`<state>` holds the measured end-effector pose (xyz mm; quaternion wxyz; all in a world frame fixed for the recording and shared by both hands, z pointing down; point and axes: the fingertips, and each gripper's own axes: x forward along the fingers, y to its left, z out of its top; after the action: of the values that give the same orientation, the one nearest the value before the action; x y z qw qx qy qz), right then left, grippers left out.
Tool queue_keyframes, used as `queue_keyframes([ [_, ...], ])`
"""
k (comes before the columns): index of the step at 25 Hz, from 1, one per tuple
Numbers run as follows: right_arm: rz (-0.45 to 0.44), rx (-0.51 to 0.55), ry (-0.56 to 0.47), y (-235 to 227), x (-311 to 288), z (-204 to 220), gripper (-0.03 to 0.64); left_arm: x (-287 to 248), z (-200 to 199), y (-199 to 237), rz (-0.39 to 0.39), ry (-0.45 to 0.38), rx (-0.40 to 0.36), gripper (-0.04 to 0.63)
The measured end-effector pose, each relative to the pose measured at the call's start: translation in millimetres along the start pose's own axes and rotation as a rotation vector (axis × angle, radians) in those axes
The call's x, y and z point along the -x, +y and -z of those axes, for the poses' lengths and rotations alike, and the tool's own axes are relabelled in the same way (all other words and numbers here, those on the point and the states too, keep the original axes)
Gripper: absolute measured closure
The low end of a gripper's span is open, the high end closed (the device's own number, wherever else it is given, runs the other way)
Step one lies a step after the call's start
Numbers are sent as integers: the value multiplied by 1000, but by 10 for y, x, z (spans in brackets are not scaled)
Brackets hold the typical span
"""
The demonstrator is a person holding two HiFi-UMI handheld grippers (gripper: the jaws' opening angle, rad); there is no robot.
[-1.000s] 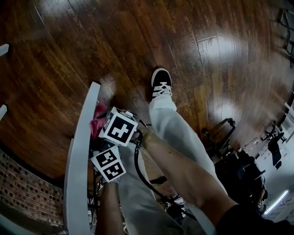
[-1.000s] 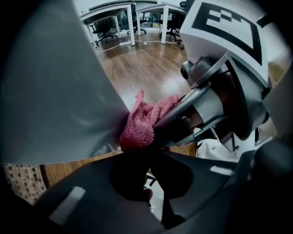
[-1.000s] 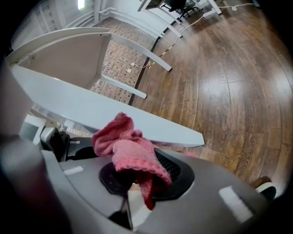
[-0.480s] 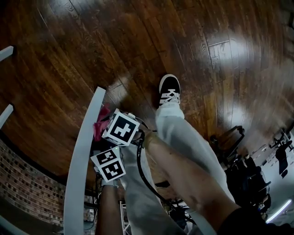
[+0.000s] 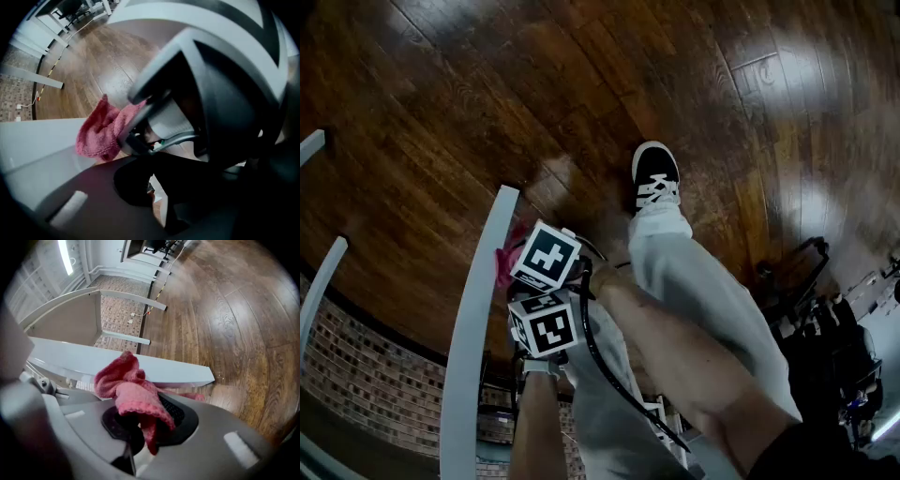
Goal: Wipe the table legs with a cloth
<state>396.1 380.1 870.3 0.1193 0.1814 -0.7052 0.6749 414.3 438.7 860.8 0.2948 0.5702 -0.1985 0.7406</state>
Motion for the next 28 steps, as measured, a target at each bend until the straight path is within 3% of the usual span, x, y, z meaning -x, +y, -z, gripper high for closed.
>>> queue_keyframes([
  [5, -37, -25, 21, -28, -157, 96, 549, -122, 53, 46, 12, 20, 5, 594],
  [13, -3, -29, 65, -336, -344, 247, 549, -502, 85, 26, 39, 30, -7, 594],
  [17, 53, -17, 68, -589, -392, 260, 549, -653, 6, 0, 29, 22, -15, 594],
  [23, 93, -80, 78, -865, -551, 222, 549, -920, -10, 82, 42, 62, 12, 594],
  [28, 203, -114, 105, -1158, -594, 251, 549, -1085, -110, 195, 45, 44, -36, 594],
])
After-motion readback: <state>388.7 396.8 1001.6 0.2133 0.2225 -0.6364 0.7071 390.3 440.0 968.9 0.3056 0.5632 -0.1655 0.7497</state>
